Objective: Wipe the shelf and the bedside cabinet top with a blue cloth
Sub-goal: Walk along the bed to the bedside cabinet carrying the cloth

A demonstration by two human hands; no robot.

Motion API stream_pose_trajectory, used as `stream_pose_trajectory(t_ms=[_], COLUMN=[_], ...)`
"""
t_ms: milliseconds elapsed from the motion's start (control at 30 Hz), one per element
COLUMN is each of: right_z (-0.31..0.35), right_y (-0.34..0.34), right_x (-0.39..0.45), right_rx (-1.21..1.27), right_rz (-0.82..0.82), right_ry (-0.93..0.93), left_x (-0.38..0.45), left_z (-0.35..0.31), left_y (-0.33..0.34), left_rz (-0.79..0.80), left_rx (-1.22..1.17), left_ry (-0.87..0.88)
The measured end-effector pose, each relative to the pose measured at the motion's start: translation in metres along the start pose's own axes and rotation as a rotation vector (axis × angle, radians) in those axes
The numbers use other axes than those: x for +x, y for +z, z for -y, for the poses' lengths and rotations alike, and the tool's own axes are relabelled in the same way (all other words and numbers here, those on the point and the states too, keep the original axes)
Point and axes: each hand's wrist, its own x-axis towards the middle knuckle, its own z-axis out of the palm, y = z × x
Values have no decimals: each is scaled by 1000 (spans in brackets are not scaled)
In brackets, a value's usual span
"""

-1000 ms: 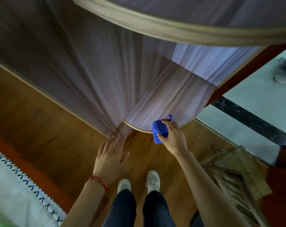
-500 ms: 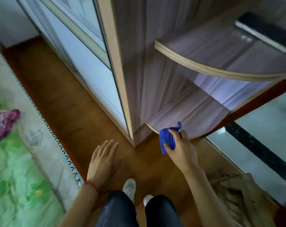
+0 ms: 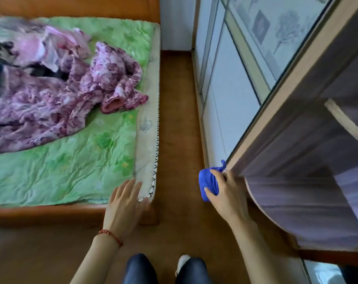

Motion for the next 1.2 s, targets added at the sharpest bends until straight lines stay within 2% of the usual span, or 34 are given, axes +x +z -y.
stream_pose_trajectory(t_ms=[367, 600, 833, 967, 1200], right_z=[229, 403, 563, 632, 745], right_y=[94, 166, 227, 262, 322], right_x=[7, -28, -77, -95, -103], right_rx=[-63, -34, -11, -17, -10], right_rz=[235, 351, 481, 543, 635], right_ry=[-449, -709, -995, -1165, -1289], left_x=[-141, -259, -371, -410, -430], left_z=[187, 309, 392, 423, 509], left_y=[-53, -91, -118, -123, -136], left_rz=[-147, -234, -284, -294, -290], left_rx=[-19, -7, 26, 25, 0], left_ry=[-465, -785, -1104, -1249, -1382])
